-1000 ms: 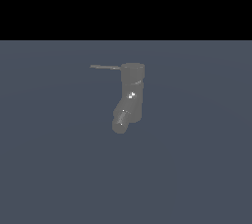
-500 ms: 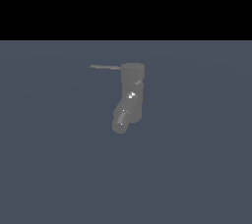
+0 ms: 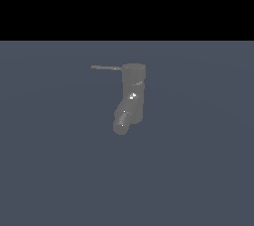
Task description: Turn on the faucet by rotating a designated handle.
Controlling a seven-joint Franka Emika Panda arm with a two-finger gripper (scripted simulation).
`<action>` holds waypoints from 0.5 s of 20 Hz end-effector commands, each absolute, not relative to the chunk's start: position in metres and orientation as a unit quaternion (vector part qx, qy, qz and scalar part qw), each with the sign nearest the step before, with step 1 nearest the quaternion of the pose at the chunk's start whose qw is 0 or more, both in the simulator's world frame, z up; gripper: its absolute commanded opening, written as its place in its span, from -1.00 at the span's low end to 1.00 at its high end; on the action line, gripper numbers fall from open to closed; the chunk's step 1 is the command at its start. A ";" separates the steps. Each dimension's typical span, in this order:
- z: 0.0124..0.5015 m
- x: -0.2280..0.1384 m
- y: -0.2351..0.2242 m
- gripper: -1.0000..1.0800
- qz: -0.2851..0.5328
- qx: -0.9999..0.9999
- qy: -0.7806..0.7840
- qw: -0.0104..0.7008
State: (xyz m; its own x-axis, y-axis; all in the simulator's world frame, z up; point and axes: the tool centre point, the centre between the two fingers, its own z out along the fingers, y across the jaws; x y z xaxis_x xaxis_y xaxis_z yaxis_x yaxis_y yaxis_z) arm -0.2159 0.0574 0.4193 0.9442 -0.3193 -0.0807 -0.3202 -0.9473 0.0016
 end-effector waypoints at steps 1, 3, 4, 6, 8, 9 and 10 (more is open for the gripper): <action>0.411 -0.209 0.067 -1.00 0.039 -0.981 0.189 0.006; 0.405 -0.202 0.074 -1.00 0.038 -0.977 0.210 0.006; 0.402 -0.199 0.078 -1.00 0.038 -0.975 0.220 0.006; 0.395 -0.192 0.085 -1.00 0.037 -0.970 0.241 0.006; 0.389 -0.185 0.091 -1.00 0.036 -0.964 0.262 0.007; 0.385 -0.181 0.095 -1.00 0.036 -0.961 0.272 0.007; 0.382 -0.177 0.098 -1.00 0.035 -0.959 0.283 0.007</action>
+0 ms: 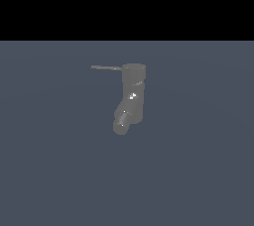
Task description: Turn on the faucet by rotating a designated handle.
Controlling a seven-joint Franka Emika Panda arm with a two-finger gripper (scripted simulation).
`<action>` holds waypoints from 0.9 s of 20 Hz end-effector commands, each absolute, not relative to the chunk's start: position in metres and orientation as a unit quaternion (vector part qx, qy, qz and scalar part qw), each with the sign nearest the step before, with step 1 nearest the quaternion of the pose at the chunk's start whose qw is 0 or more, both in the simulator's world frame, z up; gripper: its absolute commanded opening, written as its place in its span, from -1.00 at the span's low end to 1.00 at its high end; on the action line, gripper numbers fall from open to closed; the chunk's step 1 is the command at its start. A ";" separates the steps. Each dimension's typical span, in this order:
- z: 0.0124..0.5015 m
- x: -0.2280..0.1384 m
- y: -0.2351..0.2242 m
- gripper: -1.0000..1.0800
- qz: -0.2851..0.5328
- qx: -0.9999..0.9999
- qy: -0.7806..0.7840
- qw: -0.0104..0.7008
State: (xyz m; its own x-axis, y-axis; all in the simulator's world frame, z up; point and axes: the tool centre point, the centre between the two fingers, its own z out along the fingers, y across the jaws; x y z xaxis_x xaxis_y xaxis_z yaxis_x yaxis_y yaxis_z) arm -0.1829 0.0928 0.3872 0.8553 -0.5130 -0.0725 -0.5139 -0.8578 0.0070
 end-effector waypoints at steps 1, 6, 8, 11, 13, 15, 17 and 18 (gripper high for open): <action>0.379 -0.173 0.101 -1.00 0.035 -0.955 0.293 0.007; 0.363 -0.153 0.114 -1.00 0.032 -0.938 0.344 0.007; 0.356 -0.144 0.119 -1.00 0.032 -0.931 0.364 0.007; 0.347 -0.131 0.126 -1.00 0.030 -0.919 0.393 0.008; 0.341 -0.122 0.129 -1.00 0.029 -0.910 0.413 0.008; 0.334 -0.113 0.133 -1.00 0.028 -0.902 0.432 0.008; 0.328 -0.104 0.136 -1.00 0.027 -0.892 0.450 0.008; 0.325 -0.099 0.137 -1.00 0.027 -0.888 0.460 0.008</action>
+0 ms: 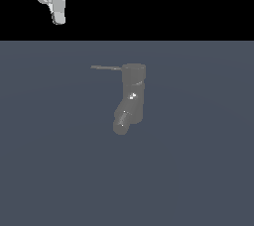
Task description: Turn on the faucet by rotating a designated handle.
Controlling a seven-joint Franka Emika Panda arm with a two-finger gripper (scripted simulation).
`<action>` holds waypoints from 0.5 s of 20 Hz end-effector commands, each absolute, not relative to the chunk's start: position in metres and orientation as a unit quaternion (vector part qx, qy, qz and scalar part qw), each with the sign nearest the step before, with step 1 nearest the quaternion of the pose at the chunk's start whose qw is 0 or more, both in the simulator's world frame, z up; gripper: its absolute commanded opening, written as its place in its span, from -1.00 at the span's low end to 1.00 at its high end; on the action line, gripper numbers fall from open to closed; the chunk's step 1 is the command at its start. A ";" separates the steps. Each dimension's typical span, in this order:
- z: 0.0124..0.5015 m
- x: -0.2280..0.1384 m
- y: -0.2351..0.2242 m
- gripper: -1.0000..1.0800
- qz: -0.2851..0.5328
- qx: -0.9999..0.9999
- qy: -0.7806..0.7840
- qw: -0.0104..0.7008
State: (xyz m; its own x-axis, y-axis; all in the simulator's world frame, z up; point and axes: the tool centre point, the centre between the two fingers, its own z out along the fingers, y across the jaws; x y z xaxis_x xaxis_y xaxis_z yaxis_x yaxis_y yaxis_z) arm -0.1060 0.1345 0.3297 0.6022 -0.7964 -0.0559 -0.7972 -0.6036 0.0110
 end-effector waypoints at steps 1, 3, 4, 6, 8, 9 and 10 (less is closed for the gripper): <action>0.322 -0.094 0.138 -1.00 0.026 -0.883 0.469 0.008; 0.316 -0.085 0.140 -1.00 0.025 -0.873 0.487 0.008; 0.313 -0.080 0.141 -1.00 0.024 -0.868 0.496 0.008; 0.306 -0.071 0.142 -1.00 0.023 -0.857 0.514 0.008; 0.300 -0.061 0.143 -1.00 0.022 -0.847 0.532 0.008; 0.297 -0.056 0.143 -1.00 0.022 -0.841 0.540 0.007; 0.294 -0.051 0.143 -1.00 0.021 -0.835 0.549 0.007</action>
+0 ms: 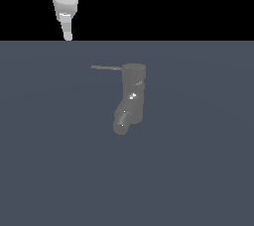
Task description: Turn on the faucet by rotating a designated handle.
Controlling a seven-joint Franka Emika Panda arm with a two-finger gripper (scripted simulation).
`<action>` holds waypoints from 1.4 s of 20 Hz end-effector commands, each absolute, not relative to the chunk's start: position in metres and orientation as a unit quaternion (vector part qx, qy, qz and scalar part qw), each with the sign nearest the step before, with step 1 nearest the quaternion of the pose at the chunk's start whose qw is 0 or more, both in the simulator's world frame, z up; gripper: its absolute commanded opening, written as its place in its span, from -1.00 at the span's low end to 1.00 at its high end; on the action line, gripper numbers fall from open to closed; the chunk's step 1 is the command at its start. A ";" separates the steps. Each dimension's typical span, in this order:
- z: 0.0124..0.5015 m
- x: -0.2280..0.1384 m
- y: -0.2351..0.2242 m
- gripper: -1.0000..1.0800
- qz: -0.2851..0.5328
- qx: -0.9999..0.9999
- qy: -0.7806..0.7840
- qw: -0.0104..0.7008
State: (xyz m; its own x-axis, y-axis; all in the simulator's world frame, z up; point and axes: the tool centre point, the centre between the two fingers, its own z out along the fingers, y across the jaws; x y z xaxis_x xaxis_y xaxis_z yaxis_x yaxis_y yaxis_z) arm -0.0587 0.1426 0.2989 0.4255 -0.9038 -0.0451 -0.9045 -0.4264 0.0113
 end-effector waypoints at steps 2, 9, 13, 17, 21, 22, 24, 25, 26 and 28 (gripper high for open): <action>0.288 -0.041 0.143 -1.00 0.020 -0.824 0.567 0.007; 0.265 -0.006 0.139 -1.00 0.015 -0.778 0.628 0.005; 0.252 0.016 0.133 -1.00 0.012 -0.748 0.664 0.004; 0.237 0.038 0.124 -1.00 0.008 -0.713 0.701 0.003; 0.224 0.058 0.114 -1.00 0.005 -0.679 0.734 0.001; 0.221 0.063 0.112 -1.00 0.004 -0.671 0.741 0.001; 0.216 0.071 0.106 -1.00 0.003 -0.656 0.754 0.001; 0.213 0.074 0.104 -1.00 0.002 -0.650 0.760 0.000; 0.211 0.078 0.102 -1.00 0.002 -0.643 0.766 0.000; 0.208 0.083 0.097 -1.00 0.001 -0.632 0.775 0.000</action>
